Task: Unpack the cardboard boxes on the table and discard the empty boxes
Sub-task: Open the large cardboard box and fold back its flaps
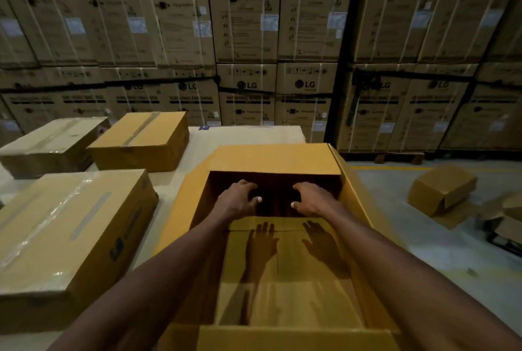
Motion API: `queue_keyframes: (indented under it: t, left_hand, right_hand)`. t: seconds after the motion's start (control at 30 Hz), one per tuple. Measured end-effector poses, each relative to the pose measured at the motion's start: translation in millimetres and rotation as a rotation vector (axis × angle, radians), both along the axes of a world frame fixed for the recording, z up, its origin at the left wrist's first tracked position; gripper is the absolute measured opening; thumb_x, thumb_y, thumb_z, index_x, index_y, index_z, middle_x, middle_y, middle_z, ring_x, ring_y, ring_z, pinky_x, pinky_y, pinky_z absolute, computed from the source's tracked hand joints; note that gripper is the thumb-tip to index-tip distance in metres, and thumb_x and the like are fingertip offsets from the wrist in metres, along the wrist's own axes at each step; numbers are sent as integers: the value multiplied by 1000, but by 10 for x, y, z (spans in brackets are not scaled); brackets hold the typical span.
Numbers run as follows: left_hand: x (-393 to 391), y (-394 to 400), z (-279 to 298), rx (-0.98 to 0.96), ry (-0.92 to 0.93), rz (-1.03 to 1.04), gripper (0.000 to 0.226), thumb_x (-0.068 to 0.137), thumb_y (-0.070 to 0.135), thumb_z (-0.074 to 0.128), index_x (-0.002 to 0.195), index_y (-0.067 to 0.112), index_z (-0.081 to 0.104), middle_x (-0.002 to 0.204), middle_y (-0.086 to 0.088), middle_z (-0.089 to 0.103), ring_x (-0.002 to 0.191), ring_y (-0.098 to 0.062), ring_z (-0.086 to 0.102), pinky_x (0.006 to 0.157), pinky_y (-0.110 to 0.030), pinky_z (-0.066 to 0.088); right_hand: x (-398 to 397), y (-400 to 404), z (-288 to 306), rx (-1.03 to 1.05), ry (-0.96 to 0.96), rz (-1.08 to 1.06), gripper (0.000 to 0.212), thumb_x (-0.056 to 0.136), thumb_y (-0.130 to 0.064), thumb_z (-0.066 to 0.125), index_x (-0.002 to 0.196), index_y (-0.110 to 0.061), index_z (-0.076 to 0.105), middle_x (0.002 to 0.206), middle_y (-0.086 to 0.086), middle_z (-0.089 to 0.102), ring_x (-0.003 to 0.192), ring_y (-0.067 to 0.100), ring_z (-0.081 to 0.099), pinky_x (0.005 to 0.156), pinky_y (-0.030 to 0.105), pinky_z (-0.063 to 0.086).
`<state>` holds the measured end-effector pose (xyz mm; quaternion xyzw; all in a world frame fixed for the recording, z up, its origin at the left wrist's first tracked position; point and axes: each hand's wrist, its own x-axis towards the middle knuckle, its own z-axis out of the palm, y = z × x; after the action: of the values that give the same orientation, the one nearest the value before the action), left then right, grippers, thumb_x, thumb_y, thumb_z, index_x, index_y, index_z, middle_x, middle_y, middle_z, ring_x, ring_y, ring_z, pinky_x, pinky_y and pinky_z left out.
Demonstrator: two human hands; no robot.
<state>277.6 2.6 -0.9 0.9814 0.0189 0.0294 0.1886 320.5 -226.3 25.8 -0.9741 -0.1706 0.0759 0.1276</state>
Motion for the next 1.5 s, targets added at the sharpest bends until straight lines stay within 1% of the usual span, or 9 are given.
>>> queue_keyframes:
  t: [0.13,0.37,0.6,0.73,0.87,1.0,1.17,1.4,1.5]
  left_hand:
    - [217,147,-75,-4,48,20,73,97,47,59,158,25,27,163,-7,28,142,-29,40,110,-49,45]
    - [450,365,162,11,-126,-4,75,97,48,58,159,34,18,165,-7,22,148,-31,28,114,-53,38]
    - [1048,491,572,66,-209,21,82,96,45,60,160,38,10,168,-4,12,152,-32,19,116,-54,32]
    - [1435,627,560,129,-168,-5,84,96,47,60,160,40,6,170,1,3,154,-33,12,116,-59,29]
    - [1792,785,455,153,-72,-3,86,95,46,61,161,39,5,170,-1,9,153,-34,16,117,-61,29]
    - [2008,875,232,143,37,-52,88,95,44,63,161,37,5,168,-5,18,151,-35,23,116,-61,32]
    - [2138,942,-1,152,46,-46,85,96,44,62,161,37,8,169,1,11,154,-36,11,119,-60,21]
    - [2255,905,-81,149,70,-28,77,96,46,61,159,34,19,166,-2,21,153,-36,13,118,-65,16]
    - [2258,883,-88,131,63,-22,77,95,46,62,158,33,20,164,-3,24,152,-36,13,117,-66,18]
  right_hand:
    - [196,42,-142,-43,4,-11,80,95,-35,68,161,-22,24,166,5,27,150,29,29,119,51,30]
    - [404,87,-21,123,-148,-108,90,95,-36,68,163,-30,9,169,7,12,151,32,23,120,51,26]
    - [1025,160,425,154,-242,-123,95,94,-37,69,162,-37,2,171,6,6,153,36,20,121,54,25]
    - [1431,196,511,105,-253,-108,98,96,-36,67,162,-41,-5,172,2,-5,154,38,15,121,56,25]
    - [1817,258,448,62,-225,-109,98,96,-33,67,162,-41,-6,171,0,-13,156,38,11,121,57,24]
    - [2071,290,194,57,-140,-122,99,95,-31,68,162,-40,-4,171,4,-11,156,38,8,121,57,24]
    - [2234,269,-120,-5,-103,-119,96,97,-31,67,163,-36,-2,172,4,-8,157,35,6,123,53,25]
    - [2368,277,-279,-83,-152,-136,83,94,-40,67,161,-29,19,165,4,23,150,31,22,119,51,31]
    - [2368,279,-310,-86,-185,-142,80,93,-39,68,159,-28,23,161,4,28,147,30,25,118,49,33]
